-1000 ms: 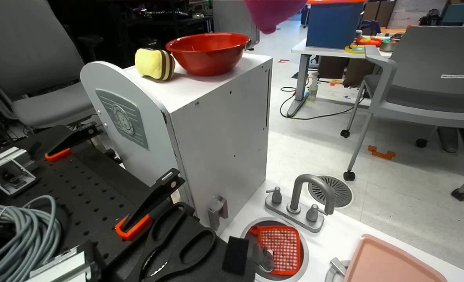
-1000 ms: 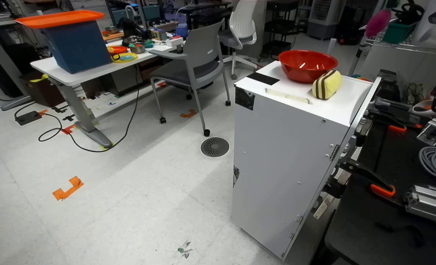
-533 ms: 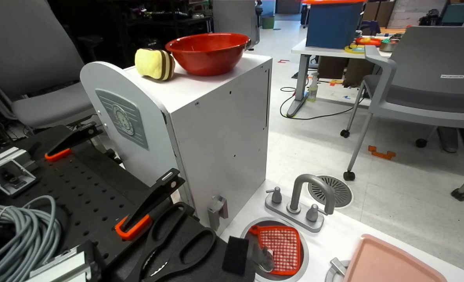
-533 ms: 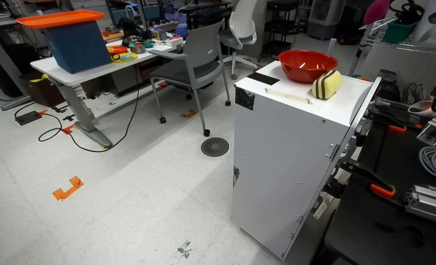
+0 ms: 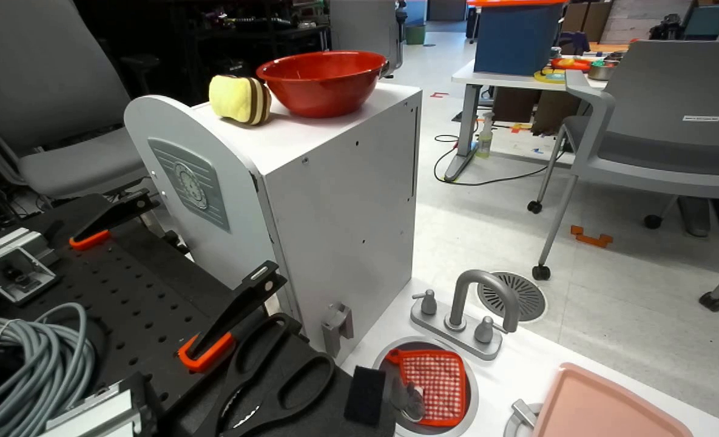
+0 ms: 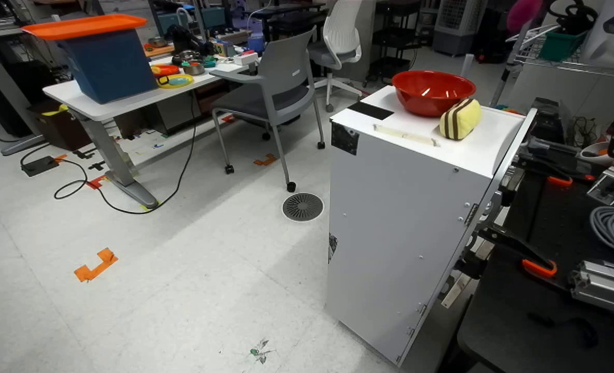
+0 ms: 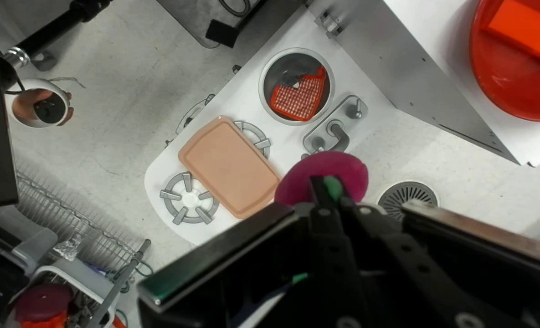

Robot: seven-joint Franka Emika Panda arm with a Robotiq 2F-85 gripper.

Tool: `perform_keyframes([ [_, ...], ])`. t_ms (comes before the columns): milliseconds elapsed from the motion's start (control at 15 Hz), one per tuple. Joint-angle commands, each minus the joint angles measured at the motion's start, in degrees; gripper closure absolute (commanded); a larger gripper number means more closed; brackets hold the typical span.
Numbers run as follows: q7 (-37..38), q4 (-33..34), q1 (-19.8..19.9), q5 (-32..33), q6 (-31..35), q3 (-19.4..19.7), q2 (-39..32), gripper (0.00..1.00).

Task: Remove the purple toy from the bowl and put it in the sink

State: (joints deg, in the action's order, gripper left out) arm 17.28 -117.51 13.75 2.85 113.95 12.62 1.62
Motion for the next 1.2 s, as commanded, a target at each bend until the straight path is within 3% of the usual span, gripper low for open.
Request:
perform_keyframes([
  [0, -0.65, 1.76, -0.11, -0.65, -1.04, 0.24, -0.67, 0.99],
  [133, -0.78, 1.55, -0.14, -0.50, -0.90, 0.20, -0.58, 0.96],
  [200, -0.82, 1.44, -0.12, -0.60, -0.83, 0.23, -0.58, 0.72],
  [333, -0.84, 1.18, -0.09, -0.81, -0.69, 0.27, -0.53, 0.66],
  [933, -1.56, -2.92, -0.21, -1.33, 1.89, 0.18, 1.38, 0.02],
  [1133, -1.80, -4.93, -0.18, -1.75, 2.67, 0.22, 1.96, 0.00],
])
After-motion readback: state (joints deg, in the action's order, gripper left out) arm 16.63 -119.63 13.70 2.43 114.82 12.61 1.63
